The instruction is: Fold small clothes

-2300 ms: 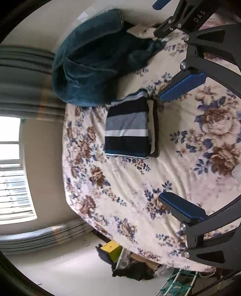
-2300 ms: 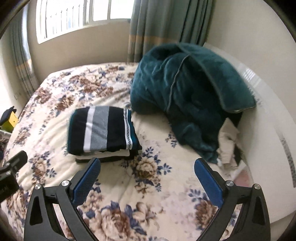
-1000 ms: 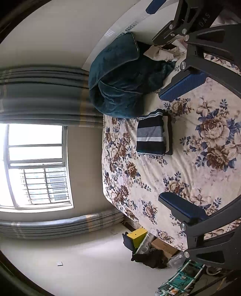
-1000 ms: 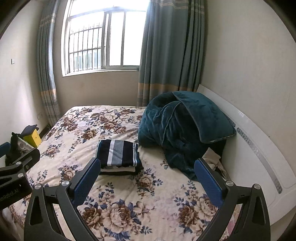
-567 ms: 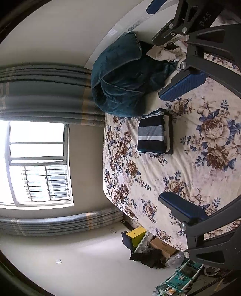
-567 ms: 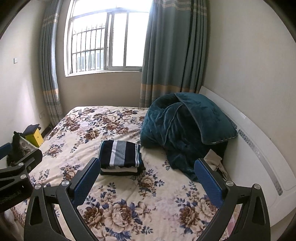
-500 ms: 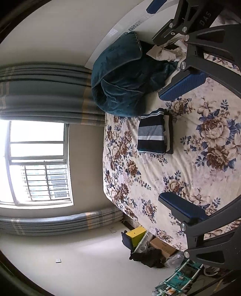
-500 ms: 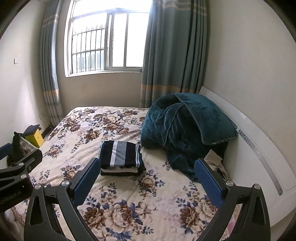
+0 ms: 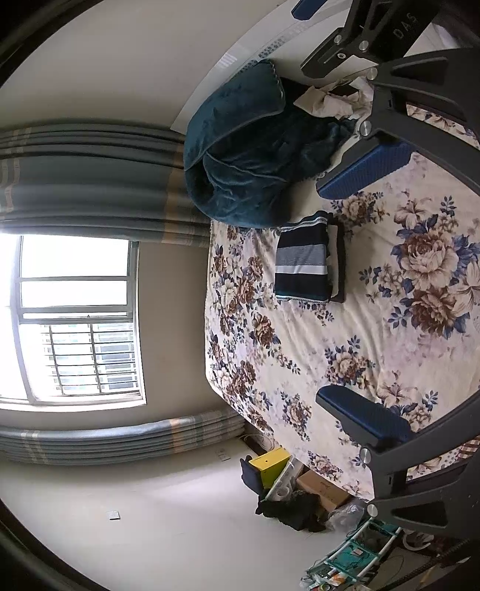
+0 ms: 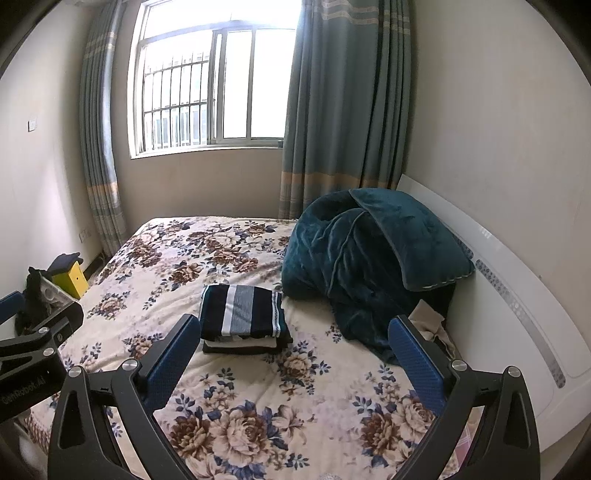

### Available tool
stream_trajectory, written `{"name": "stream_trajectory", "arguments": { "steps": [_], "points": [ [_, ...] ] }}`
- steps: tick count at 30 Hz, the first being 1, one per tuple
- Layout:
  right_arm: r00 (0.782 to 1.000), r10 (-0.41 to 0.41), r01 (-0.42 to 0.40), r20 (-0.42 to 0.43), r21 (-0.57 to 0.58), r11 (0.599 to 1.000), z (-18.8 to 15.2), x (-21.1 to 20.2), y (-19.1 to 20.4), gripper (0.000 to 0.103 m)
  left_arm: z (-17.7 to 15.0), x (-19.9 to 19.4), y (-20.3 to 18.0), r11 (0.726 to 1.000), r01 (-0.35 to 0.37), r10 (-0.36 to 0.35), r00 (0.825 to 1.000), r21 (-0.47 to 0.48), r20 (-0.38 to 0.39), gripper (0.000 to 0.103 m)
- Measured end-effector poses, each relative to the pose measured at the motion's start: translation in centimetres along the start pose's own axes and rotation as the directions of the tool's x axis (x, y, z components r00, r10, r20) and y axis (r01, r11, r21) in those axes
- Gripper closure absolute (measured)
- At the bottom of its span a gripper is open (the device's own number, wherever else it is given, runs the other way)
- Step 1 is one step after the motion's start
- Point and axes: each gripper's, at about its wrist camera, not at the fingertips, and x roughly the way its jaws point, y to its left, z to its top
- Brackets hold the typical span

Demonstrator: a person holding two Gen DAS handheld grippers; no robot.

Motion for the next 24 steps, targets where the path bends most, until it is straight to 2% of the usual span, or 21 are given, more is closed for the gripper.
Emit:
{"name": "stream_trajectory", "arguments": {
  "steps": [24],
  "points": [
    [1.000, -0.006, 0.006, 0.003, 0.008, 1.000, 0.08, -0.46, 0.83, 0.000, -0.08, -0.18, 0.03, 1.000, -0.007, 0.007, 1.000, 0.000, 0.002, 0.000]
  ]
}}
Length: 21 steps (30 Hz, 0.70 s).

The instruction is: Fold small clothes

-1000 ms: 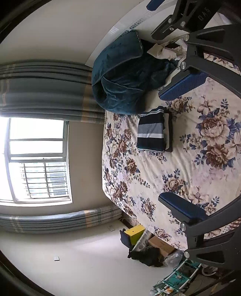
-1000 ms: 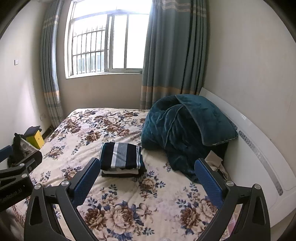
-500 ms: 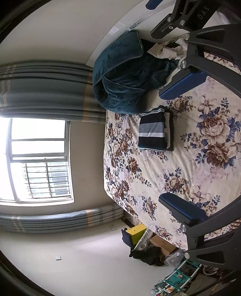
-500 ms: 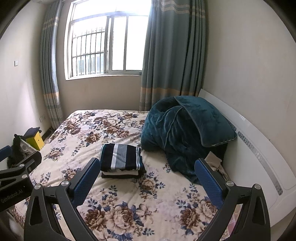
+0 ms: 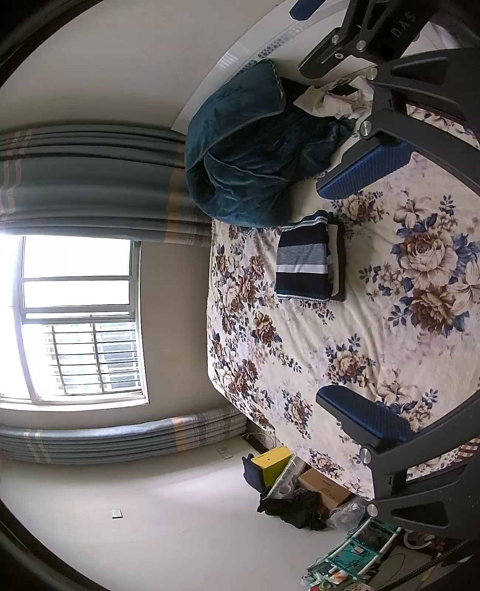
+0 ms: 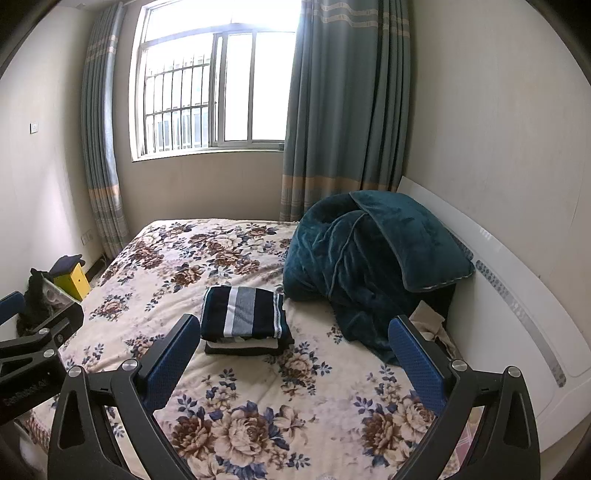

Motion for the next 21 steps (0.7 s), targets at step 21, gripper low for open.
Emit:
{"name": "stream_trajectory", "arguments": {
  "steps": [21],
  "points": [
    [1.000, -0.008, 0.008, 0.001, 0.006, 1.000, -0.60, -0.53, 0.22, 0.000, -0.11, -0.43, 0.44, 1.000, -0.012, 0.012, 1.000, -0.009, 0.000, 0.000]
  ]
}}
